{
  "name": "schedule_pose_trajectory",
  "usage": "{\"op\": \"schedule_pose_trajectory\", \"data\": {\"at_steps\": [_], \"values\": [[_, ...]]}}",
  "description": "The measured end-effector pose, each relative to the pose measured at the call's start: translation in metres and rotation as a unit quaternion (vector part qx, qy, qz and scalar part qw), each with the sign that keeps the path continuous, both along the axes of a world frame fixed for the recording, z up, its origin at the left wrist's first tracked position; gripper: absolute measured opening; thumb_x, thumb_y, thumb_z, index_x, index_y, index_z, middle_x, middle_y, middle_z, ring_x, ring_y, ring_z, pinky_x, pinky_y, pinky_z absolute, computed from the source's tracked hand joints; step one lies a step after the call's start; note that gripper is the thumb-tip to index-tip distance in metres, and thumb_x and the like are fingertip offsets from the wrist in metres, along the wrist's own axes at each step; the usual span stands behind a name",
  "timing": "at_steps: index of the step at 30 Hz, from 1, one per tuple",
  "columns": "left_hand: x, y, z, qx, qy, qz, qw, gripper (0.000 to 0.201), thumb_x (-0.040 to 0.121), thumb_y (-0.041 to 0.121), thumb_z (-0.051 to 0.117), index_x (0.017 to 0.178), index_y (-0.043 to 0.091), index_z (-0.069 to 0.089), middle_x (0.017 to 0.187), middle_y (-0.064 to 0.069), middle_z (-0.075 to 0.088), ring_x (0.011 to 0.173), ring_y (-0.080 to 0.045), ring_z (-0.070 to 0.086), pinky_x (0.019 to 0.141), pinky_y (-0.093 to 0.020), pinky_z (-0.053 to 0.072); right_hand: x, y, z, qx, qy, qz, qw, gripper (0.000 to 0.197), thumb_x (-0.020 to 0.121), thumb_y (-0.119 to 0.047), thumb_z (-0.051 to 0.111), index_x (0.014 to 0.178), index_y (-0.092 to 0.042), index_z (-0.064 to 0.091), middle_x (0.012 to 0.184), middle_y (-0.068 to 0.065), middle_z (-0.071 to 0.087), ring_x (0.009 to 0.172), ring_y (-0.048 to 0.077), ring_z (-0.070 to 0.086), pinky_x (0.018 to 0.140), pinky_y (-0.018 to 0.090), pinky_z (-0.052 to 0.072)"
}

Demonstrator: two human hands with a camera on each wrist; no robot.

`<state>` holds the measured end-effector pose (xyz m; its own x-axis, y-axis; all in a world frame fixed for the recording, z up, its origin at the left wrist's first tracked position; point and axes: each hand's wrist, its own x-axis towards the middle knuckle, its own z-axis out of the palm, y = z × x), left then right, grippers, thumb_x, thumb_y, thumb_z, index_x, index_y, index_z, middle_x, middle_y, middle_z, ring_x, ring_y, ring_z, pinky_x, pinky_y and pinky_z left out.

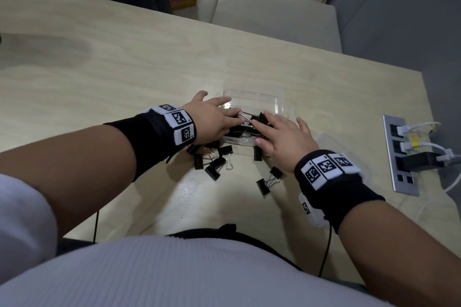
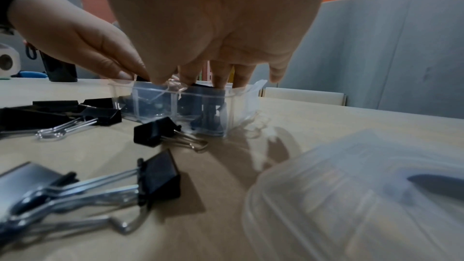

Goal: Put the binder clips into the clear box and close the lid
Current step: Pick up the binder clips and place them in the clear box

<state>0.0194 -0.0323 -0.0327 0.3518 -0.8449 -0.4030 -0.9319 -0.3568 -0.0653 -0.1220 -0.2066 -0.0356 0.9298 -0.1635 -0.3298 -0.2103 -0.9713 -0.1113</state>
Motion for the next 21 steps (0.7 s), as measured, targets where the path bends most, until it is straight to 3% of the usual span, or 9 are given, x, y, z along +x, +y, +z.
{"op": "schedule_pose_trajectory", "data": {"at_steps": [5,8,10,12,14,17,19,21], "values": [[0.003,0.004,0.005,-0.012,0.046,0.008,0.999,0.052,0.100,0.040,0.032,0.150,0.040,0.017,0.160,0.017,0.015,0.150,-0.016,0.005,0.116,-0.056,0.013,-0.003,0.001,0.002,0.006,0.027,0.003,1.000,0.056,0.096,-0.054,0.029,0.148,-0.042,0.013,0.162,-0.007,0.004,0.148,0.017,0.005,0.117,0.054,0.001],[0.005,0.013,0.011,-0.138,0.073,0.052,0.986,0.049,0.096,0.035,0.046,0.143,0.031,0.037,0.153,0.006,0.037,0.142,-0.022,0.029,0.108,-0.049,0.029,-0.010,0.002,0.009,0.055,-0.079,-0.035,0.995,0.054,0.093,-0.043,0.045,0.144,-0.031,0.032,0.156,0.000,0.027,0.142,0.022,0.025,0.115,0.046,0.017],[0.007,0.021,0.013,-0.215,0.069,0.114,0.968,0.039,0.090,0.028,0.053,0.129,0.025,0.050,0.135,-0.003,0.051,0.123,-0.027,0.046,0.097,-0.046,0.039,-0.018,0.003,0.015,0.090,-0.158,-0.039,0.983,0.038,0.089,-0.033,0.054,0.126,-0.024,0.053,0.130,0.003,0.051,0.120,0.024,0.047,0.101,0.040,0.036],[0.011,0.029,0.014,-0.237,0.070,0.167,0.955,0.029,0.084,0.021,0.054,0.114,0.020,0.055,0.117,-0.005,0.057,0.106,-0.028,0.052,0.087,-0.042,0.046,-0.027,0.005,0.019,0.097,-0.122,-0.010,0.988,0.024,0.088,-0.034,0.054,0.107,-0.021,0.060,0.106,0.000,0.055,0.099,0.022,0.055,0.082,0.033,0.045],[0.013,0.039,0.014,-0.202,0.085,0.193,0.956,0.020,0.083,0.021,0.053,0.103,0.019,0.056,0.104,-0.004,0.060,0.092,-0.025,0.055,0.077,-0.037,0.048,-0.038,0.011,0.018,0.061,-0.018,0.006,0.998,0.029,0.086,-0.045,0.054,0.104,-0.023,0.058,0.102,-0.003,0.054,0.095,0.020,0.057,0.072,0.031,0.044],[0.010,0.052,0.011,-0.102,0.094,0.202,0.970,0.019,0.084,0.029,0.054,0.101,0.023,0.059,0.101,-0.002,0.062,0.088,-0.022,0.058,0.073,-0.035,0.051,-0.050,0.017,0.007,0.002,0.070,-0.032,0.997,0.059,0.074,-0.066,0.058,0.114,-0.023,0.049,0.114,0.000,0.046,0.099,0.024,0.054,0.076,0.037,0.050],[0.004,0.059,0.004,-0.064,0.091,0.197,0.974,0.032,0.081,0.033,0.057,0.112,0.027,0.059,0.108,-0.001,0.059,0.097,-0.024,0.058,0.078,-0.038,0.053,-0.055,0.024,-0.002,0.003,0.091,-0.059,0.994,0.062,0.073,-0.063,0.063,0.115,-0.020,0.046,0.115,0.005,0.043,0.094,0.027,0.055,0.076,0.039,0.052],[-0.003,0.063,-0.002,-0.051,0.096,0.187,0.976,0.042,0.080,0.035,0.059,0.121,0.030,0.055,0.113,-0.002,0.056,0.101,-0.026,0.058,0.080,-0.040,0.053,-0.057,0.031,-0.008,0.032,0.074,-0.075,0.994,0.052,0.079,-0.050,0.064,0.116,-0.018,0.045,0.117,0.008,0.042,0.089,0.027,0.057,0.075,0.037,0.052]]}}
